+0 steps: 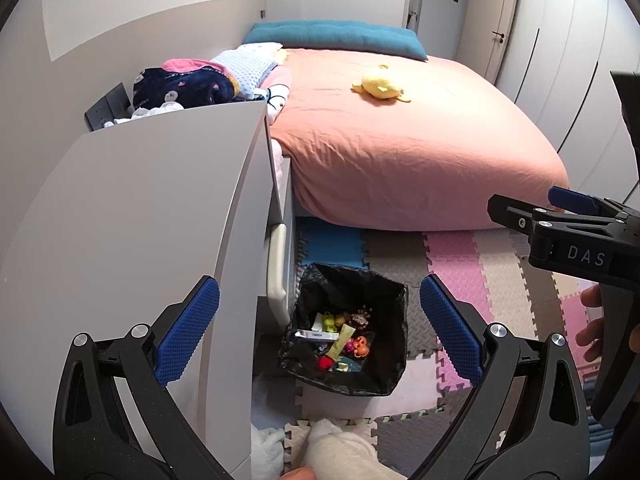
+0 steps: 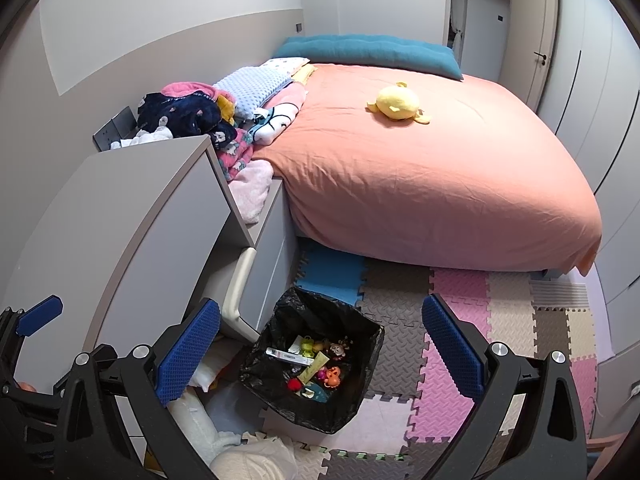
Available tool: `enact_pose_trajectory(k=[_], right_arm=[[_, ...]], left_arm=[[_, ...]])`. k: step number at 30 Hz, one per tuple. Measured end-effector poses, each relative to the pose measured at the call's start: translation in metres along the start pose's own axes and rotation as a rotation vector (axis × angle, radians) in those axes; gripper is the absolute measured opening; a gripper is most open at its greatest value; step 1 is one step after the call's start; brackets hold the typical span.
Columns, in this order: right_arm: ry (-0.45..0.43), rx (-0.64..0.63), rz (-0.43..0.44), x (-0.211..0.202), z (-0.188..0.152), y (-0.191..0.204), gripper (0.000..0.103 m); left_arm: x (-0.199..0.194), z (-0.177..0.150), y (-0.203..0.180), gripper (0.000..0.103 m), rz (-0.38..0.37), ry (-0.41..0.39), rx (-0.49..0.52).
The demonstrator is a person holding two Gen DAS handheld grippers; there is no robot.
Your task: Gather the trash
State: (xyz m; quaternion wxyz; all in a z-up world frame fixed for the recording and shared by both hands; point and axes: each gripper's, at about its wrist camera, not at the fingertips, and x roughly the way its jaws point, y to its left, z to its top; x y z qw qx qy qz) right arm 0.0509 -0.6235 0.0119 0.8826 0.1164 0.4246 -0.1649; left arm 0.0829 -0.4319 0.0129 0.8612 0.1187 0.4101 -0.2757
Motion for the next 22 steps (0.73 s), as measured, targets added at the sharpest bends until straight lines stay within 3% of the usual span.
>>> enact_pose_trajectory(k=[22], right_arm=[[0.004, 0.000, -0.010, 0.0065, -0.0048, -0.0030, 0.101]], left_arm=[[0.0033, -0.0016, -0.0034, 0.097, 0.011, -0.021, 0.023]])
